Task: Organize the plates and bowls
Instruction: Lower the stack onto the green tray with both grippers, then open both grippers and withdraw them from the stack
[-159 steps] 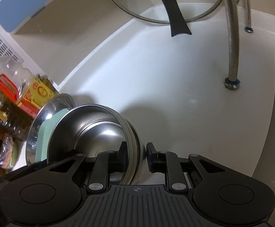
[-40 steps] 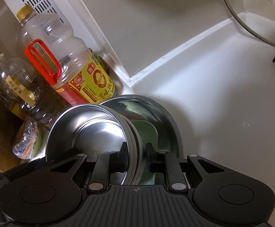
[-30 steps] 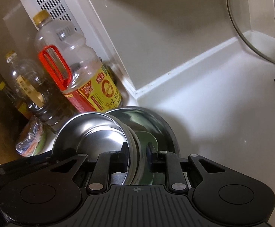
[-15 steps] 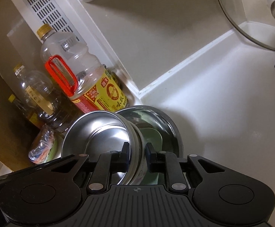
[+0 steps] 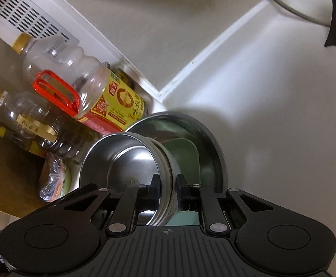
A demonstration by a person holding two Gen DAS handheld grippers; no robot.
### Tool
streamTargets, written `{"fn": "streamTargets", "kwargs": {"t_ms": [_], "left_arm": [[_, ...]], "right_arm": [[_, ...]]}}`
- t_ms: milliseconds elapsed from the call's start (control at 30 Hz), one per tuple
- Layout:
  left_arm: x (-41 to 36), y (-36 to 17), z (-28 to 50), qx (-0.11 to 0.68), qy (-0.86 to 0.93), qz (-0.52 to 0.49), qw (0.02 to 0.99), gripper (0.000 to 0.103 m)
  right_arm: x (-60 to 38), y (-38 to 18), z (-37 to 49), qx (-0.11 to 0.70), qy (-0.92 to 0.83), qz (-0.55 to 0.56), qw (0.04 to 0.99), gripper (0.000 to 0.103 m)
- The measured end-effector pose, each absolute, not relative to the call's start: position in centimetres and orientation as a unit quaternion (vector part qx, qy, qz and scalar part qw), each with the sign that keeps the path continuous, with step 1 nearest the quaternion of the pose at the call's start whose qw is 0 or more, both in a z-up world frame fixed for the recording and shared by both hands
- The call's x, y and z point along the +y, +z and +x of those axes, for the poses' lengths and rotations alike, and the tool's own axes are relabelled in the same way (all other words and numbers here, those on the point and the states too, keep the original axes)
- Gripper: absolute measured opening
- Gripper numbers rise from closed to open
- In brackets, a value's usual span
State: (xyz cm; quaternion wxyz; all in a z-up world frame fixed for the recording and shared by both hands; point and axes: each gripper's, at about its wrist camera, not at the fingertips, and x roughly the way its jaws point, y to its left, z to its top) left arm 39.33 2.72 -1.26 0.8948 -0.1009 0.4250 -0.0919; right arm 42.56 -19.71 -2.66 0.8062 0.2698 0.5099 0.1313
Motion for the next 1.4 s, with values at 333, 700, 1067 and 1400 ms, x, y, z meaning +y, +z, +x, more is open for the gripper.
{"fn": "streamTargets", "kwargs": {"t_ms": [333, 700, 1067, 1400], "left_arm": [[2.7, -2.1, 39.7, 0.445, -0.116, -0.096, 0.883, 0.011], [2.7, -1.5, 40.2, 0.439, -0.127, -0.088, 0.885, 0.011], [2.9, -1.5, 40.7, 0.442, -0.140, -0.082, 0.882, 0.012], [2.6, -1.6, 40.4, 0.435, -0.143, -0.060, 0.887, 0.013]], "right_arm": [[-19.4, -1.4, 42.5, 0.501, 0.118, 0.242, 0.823, 0.011], [-20.6, -2.2, 43.4, 0.518, 0.098, 0.305, 0.793, 0.012], [-21.6, -2.6, 43.9, 0.541, 0.081, 0.363, 0.754, 0.013], [-20.1, -2.1, 43.4, 0.520, 0.076, 0.319, 0.789, 0.014]]}}
